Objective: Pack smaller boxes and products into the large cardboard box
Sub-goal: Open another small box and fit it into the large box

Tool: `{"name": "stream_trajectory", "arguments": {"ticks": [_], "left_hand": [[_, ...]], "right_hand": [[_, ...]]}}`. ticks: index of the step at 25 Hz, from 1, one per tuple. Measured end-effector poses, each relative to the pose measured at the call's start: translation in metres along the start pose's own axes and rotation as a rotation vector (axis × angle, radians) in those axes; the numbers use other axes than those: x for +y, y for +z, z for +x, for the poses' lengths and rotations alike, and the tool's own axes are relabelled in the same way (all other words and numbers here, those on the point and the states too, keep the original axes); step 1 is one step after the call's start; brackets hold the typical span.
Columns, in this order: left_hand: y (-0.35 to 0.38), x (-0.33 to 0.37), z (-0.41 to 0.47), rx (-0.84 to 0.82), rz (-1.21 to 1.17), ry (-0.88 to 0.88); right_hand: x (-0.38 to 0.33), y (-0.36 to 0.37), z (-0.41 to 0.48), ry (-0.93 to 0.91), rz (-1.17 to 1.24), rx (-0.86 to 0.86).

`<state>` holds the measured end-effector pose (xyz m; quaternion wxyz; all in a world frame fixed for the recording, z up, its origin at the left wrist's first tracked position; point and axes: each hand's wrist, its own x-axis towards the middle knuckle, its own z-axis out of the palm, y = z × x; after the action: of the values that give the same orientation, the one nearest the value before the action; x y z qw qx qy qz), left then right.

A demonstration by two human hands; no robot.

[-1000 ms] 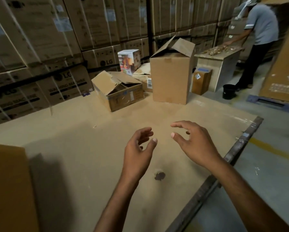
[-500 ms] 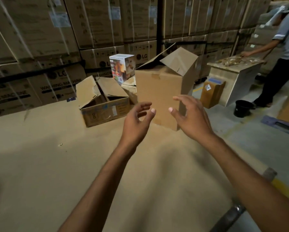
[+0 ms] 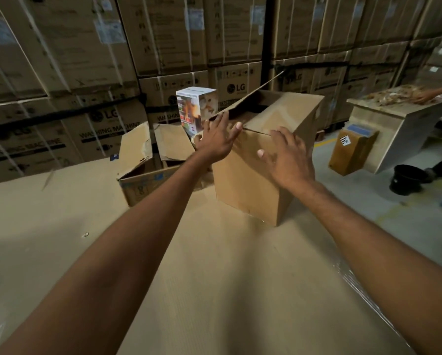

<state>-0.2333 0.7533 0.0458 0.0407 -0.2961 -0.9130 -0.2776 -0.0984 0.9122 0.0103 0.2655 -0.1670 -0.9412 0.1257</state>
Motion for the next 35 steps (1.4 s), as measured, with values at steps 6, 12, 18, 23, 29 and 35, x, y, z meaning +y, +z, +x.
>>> {"name": "stream_trajectory", "arguments": {"ticks": [6, 12, 18, 23, 29, 35], "left_hand": [[0.007, -0.004, 0.029, 0.54, -0.142, -0.064], [0.003, 0.004, 0.076, 0.157, -0.316, -0.193], [-0.003, -0.006, 0.079, 0.045, -0.459, -0.374], [-0.017, -0.009, 0.037, -0.01, -0.605, -0.388], [-0.04, -0.013, -0.072, 0.147, -0.542, -0.132], [-0.04, -0.028, -0.197, 0.198, -0.224, -0.115]], "right_hand": [[-0.018, -0.001, 0.033, 0.192, 0.165, 0.283], [-0.028, 0.012, 0.035, 0.33, 0.344, 0.45], [-0.024, -0.011, 0.042, 0.709, 0.808, 0.198], [-0.033, -0.022, 0.012, 0.623, 0.884, 0.124], [-0.045, -0.024, -0.107, 0.508, 0.596, 0.412], [-0.049, -0.056, -0.189, 0.59, 0.624, 0.212]]}}
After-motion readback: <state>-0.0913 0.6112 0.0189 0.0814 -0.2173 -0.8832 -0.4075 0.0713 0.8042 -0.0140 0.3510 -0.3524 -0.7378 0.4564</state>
